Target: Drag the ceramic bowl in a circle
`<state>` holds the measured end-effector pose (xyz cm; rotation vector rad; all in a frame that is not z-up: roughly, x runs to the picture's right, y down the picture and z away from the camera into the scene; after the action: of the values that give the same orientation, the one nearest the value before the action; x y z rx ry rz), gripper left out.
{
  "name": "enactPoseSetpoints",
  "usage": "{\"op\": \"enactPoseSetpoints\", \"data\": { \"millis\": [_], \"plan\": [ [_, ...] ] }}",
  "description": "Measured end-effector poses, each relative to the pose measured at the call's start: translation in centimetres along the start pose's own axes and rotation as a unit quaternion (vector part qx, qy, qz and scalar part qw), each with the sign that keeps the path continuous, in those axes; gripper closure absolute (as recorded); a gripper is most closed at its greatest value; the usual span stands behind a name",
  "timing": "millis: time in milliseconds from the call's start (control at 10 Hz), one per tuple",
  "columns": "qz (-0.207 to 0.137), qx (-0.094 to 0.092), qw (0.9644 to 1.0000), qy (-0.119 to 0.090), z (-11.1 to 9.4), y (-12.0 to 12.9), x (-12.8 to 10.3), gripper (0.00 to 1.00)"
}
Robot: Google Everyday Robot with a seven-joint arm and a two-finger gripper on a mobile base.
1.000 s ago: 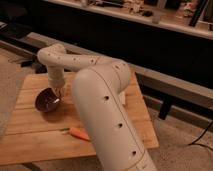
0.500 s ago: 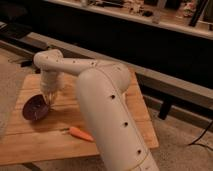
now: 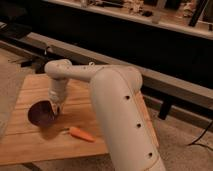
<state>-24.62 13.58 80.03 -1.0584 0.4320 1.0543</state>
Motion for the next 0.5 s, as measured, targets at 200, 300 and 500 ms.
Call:
{"op": "enactPoseSetpoints", "data": {
  "millis": [200,300,500],
  "plan": [
    [0.012,0.029,0.9994,0.01,-0.4,-3.5,1.3,1.0],
    [0.023,0.04,0.9989,0.01,-0.9,-5.0,1.8,1.0],
    [0.051,0.059,0.9969,0.002,-2.6,-8.2,2.3,1.0]
  ]
}}
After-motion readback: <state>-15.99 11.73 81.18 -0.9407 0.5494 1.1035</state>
